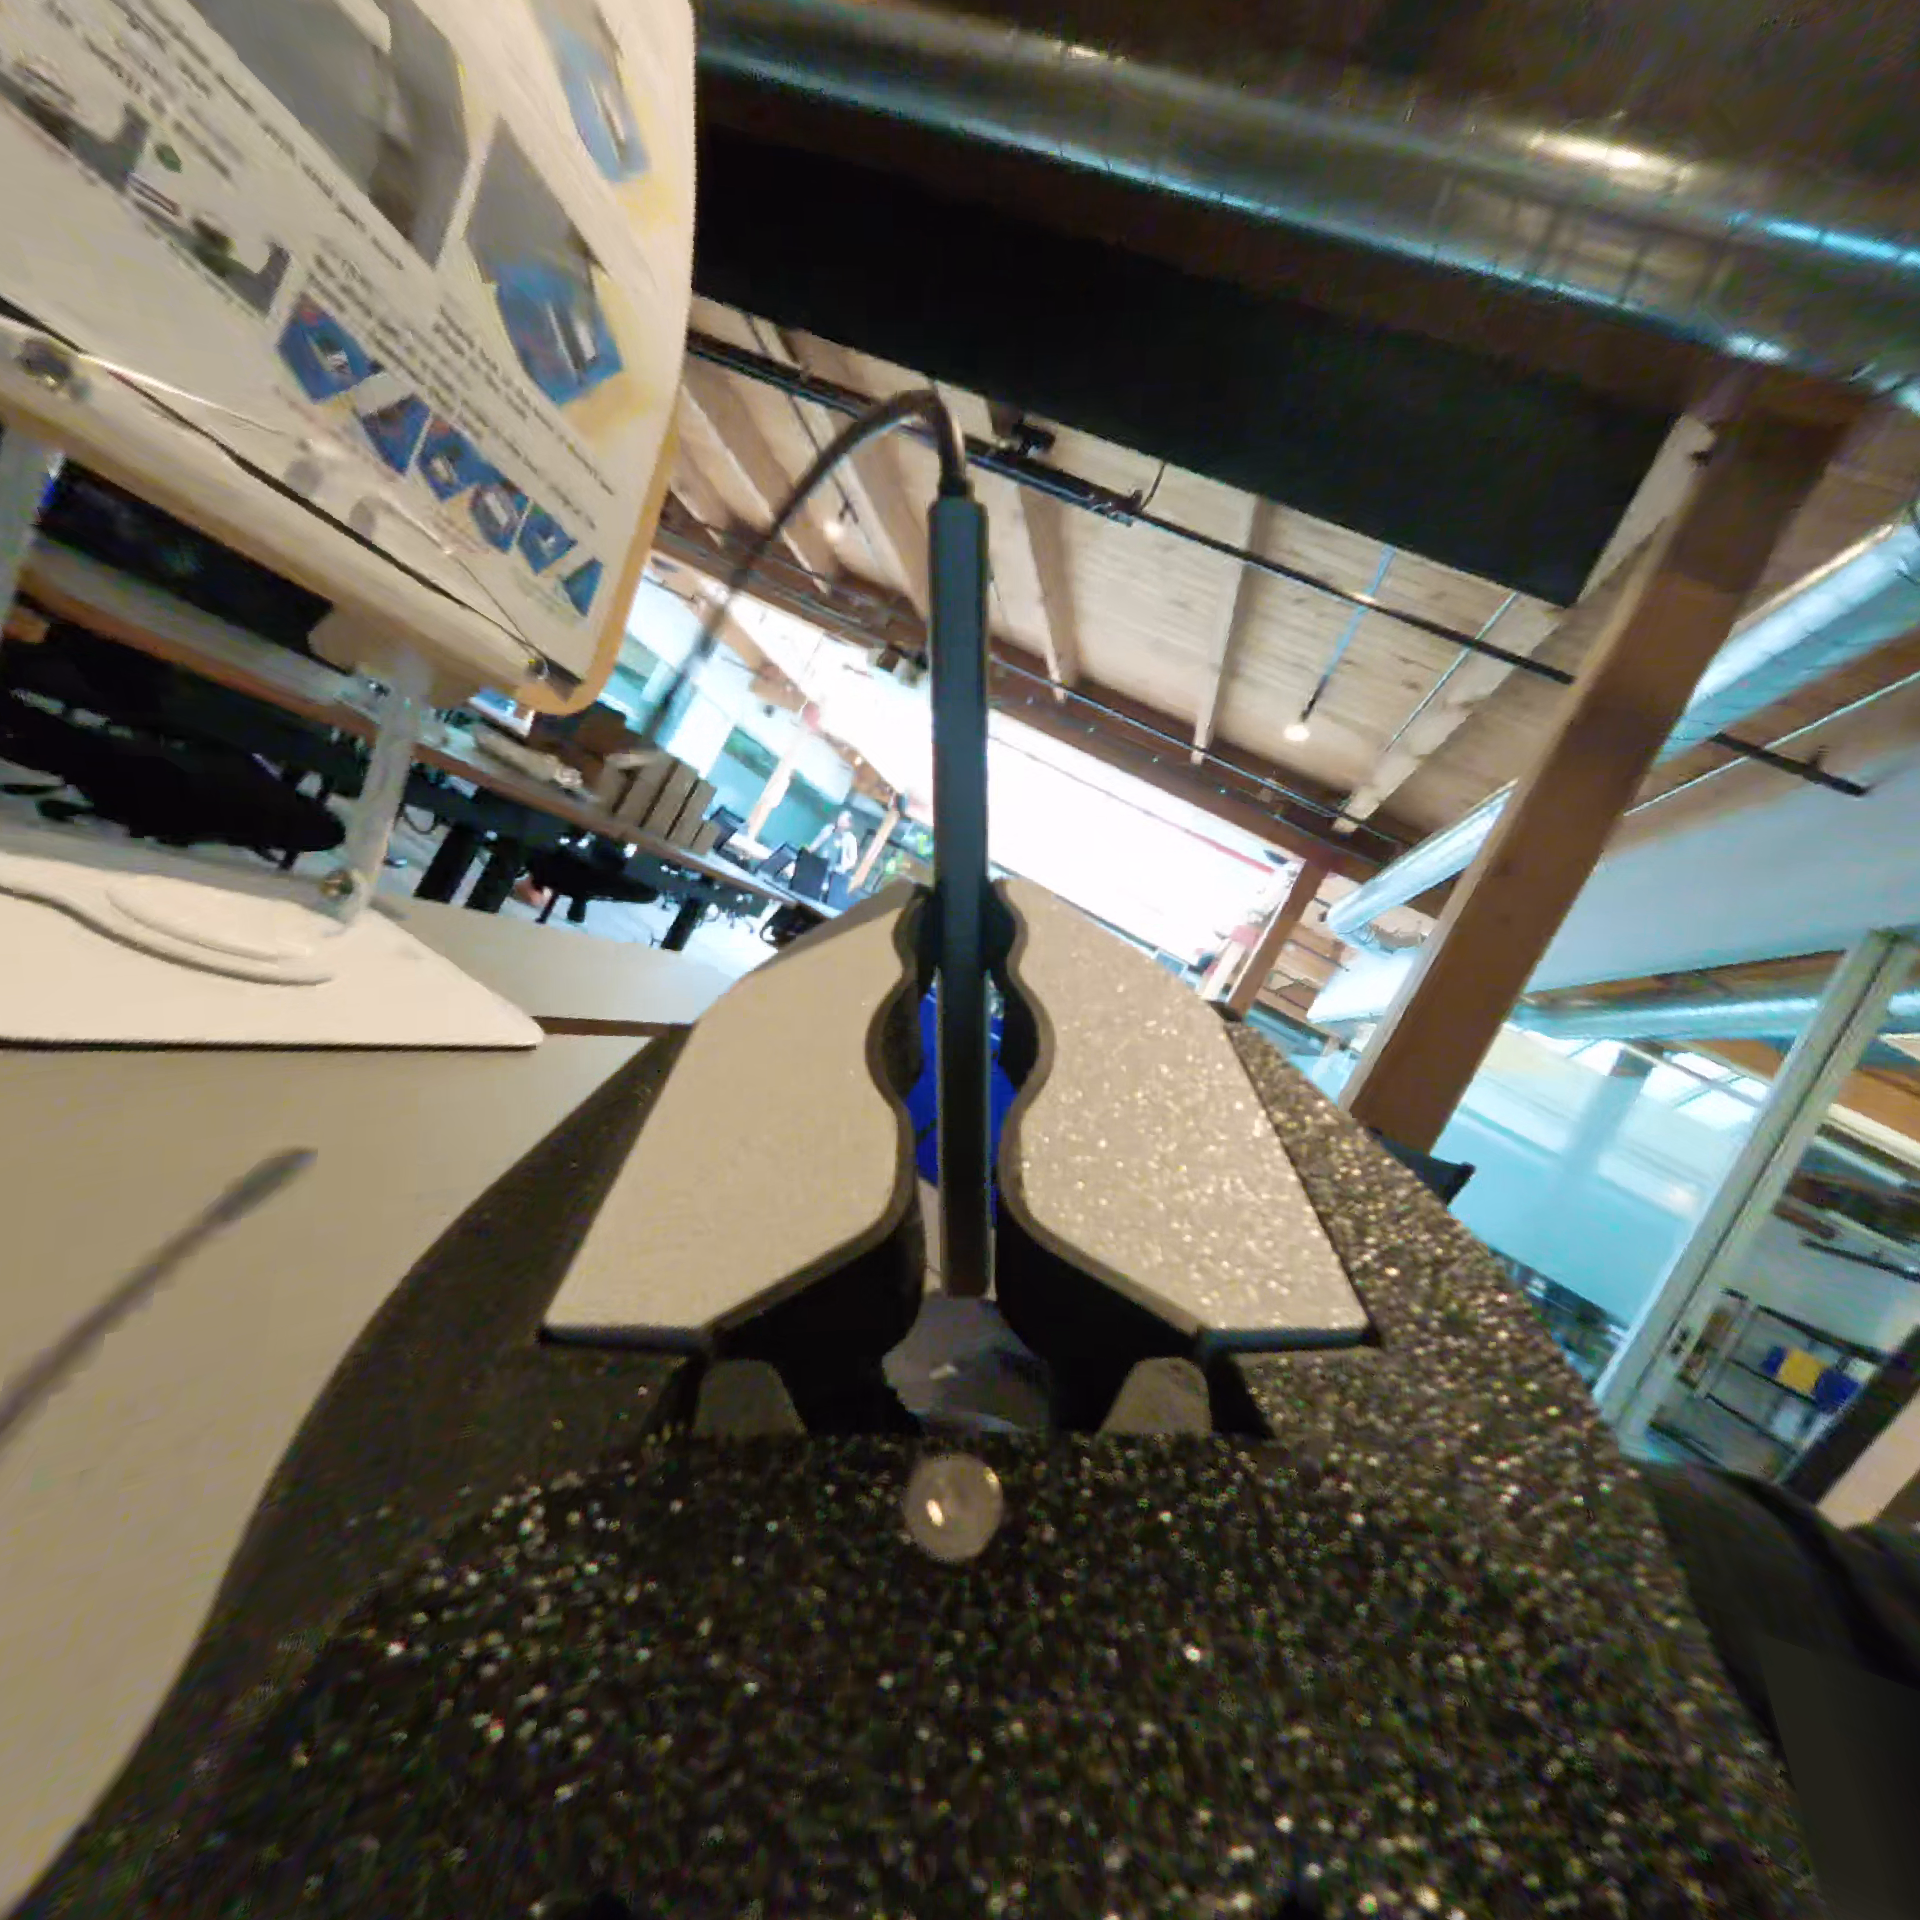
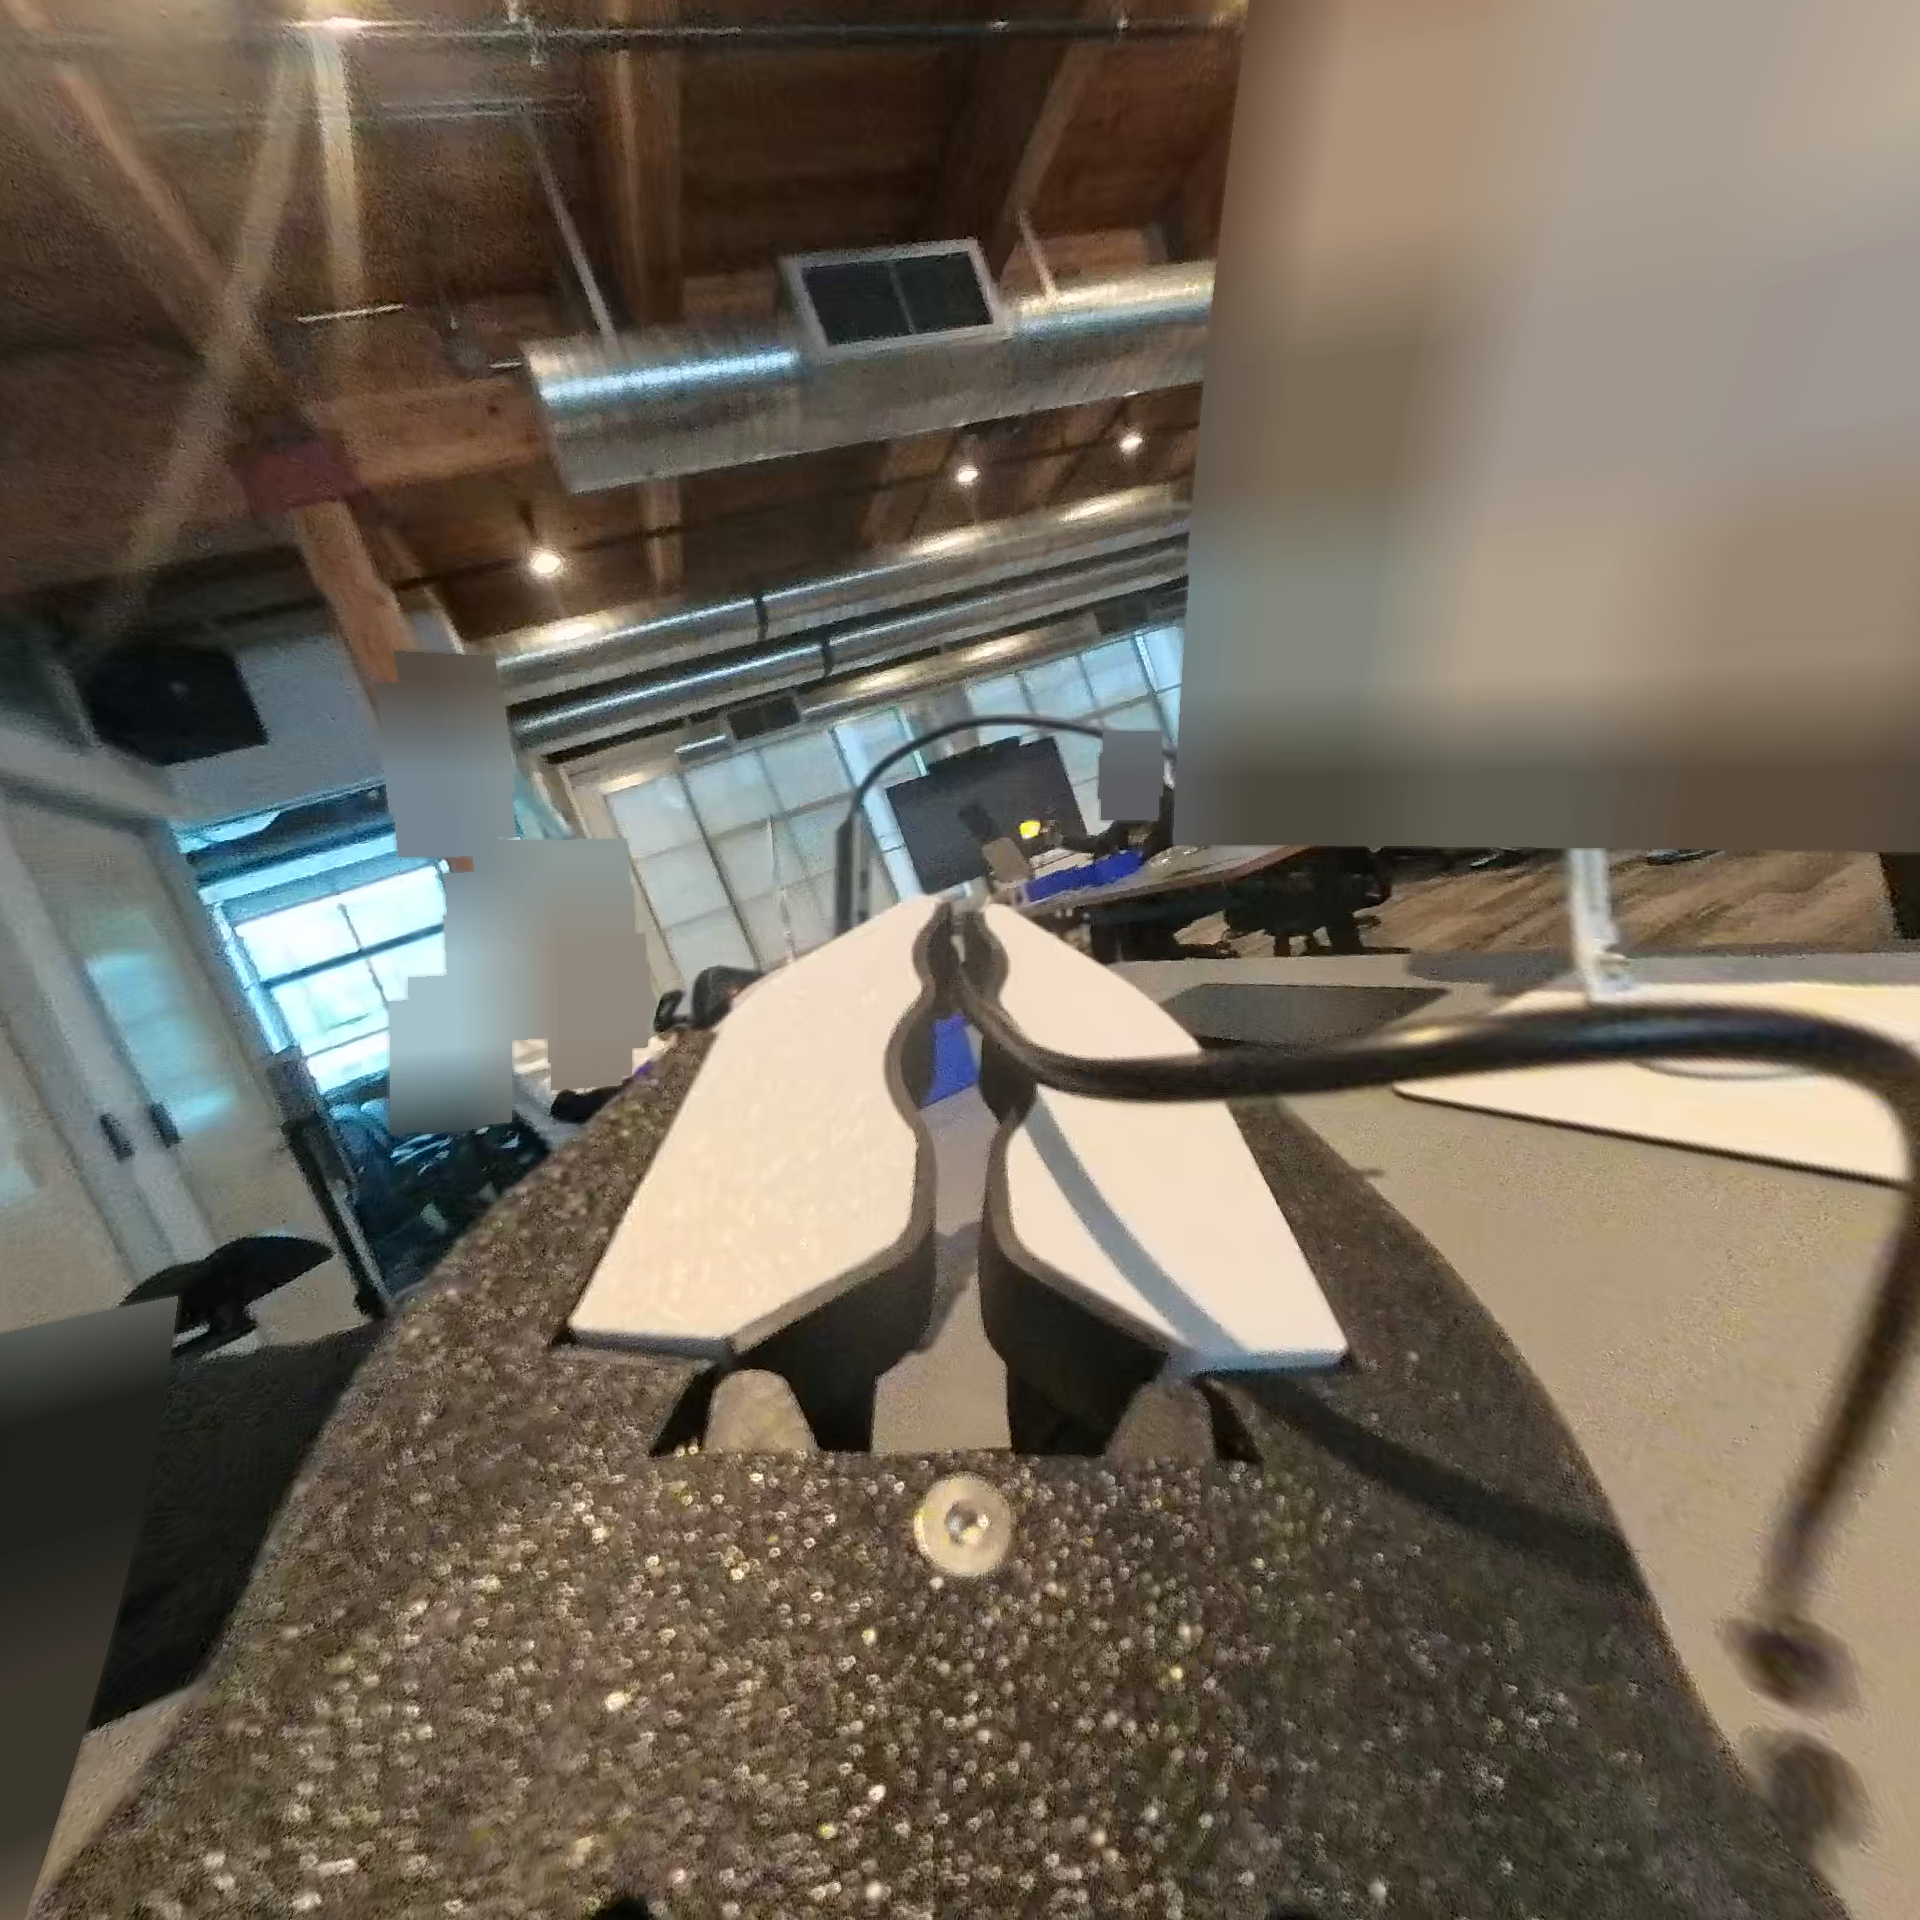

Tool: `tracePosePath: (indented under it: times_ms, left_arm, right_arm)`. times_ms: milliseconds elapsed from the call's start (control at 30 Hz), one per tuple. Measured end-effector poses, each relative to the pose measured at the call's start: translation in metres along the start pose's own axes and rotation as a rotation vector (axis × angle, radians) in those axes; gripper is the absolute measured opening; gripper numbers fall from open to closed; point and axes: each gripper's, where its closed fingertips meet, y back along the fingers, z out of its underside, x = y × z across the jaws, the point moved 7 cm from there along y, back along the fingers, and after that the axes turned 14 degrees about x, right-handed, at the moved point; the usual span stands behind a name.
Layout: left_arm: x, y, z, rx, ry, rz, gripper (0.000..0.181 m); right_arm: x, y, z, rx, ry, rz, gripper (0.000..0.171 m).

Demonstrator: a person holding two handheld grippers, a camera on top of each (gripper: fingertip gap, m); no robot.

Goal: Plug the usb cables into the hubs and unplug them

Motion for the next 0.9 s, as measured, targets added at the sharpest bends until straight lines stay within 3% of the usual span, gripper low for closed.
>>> tracePosePath:
  times_ms: [133, 233, 333, 533, 733, 900]
  left_arm:
    - [0.005, -0.012, 0.014, -0.133, -0.105, -0.003, 0.009]
    - [0.008, -0.015, 0.025, -0.186, -0.133, 0.015, 0.009]
    - [0.01, -0.016, 0.029, -0.21, -0.157, 0.028, 0.009]
    - [0.011, -0.018, 0.032, -0.233, -0.169, 0.029, 0.01]
    - [0.013, -0.019, 0.036, -0.255, -0.187, 0.034, 0.01]
    - [0.013, -0.019, 0.035, -0.235, -0.193, 0.031, 0.009]
  right_arm:
    - [-0.019, -0.018, 0.006, -0.068, 0.066, -0.048, 0.002]
    - [-0.023, -0.025, -0.002, -0.102, 0.115, 0.043, 0.002]
    - [-0.025, -0.021, -0.041, 0.046, 0.18, 0.191, 0.002]
    - [-0.03, 0.05, -0.15, 0.614, 0.251, 0.545, 0.003]
    - [-0.014, 0.117, -0.194, 0.608, 0.288, 1.0, 0.003]
    - [-0.008, 0.127, -0.187, 0.704, 0.102, 1.02, 0.003]
